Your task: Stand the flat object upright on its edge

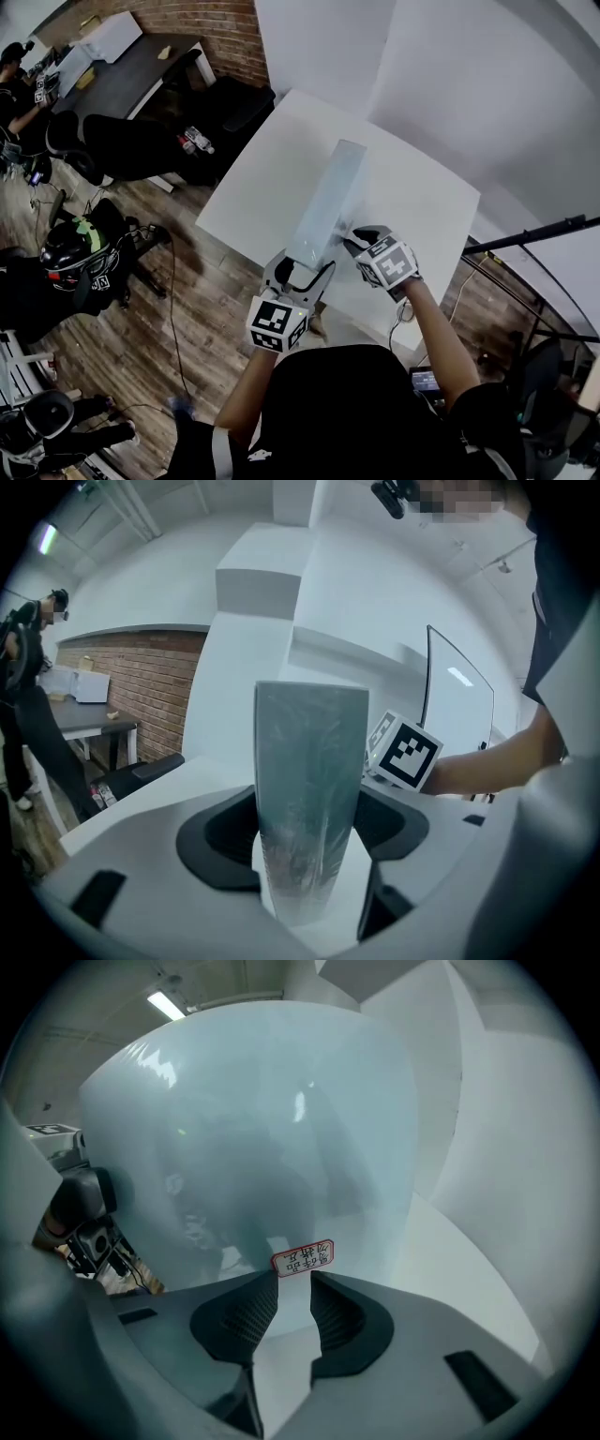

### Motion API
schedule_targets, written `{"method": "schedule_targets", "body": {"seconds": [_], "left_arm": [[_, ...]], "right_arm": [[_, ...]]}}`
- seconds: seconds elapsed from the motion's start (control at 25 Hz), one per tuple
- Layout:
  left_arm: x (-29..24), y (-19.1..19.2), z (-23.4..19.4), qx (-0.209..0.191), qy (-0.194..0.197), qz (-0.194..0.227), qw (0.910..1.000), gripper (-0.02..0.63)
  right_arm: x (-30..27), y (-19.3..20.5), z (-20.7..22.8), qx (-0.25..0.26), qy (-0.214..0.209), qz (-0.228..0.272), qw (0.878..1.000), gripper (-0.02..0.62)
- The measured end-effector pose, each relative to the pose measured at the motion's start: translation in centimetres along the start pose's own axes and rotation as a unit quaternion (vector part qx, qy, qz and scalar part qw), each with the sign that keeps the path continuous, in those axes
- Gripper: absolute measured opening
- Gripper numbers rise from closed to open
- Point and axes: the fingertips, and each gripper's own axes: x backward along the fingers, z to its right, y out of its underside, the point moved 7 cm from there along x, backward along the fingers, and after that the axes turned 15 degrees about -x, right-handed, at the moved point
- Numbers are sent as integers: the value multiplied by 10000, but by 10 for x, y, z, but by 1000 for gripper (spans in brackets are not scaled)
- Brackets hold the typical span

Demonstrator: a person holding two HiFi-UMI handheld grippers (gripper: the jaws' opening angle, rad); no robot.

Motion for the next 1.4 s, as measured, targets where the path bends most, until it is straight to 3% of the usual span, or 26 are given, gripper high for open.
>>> {"method": "schedule_targets", "body": {"seconds": [0.36,0.96,1.4], "left_arm": [[-15,-8,14,-467,328,-70,9983,308],[-54,-18,21,-587,552,-105,9967,310],[-91,-24,12,-718,604,-124,9955,310]], "right_arm": [[8,-4,13,-262,98,75,9996,121],[12,-13,49,-402,327,282,9983,97],[12,-30,79,-839,365,475,9947,89]]}}
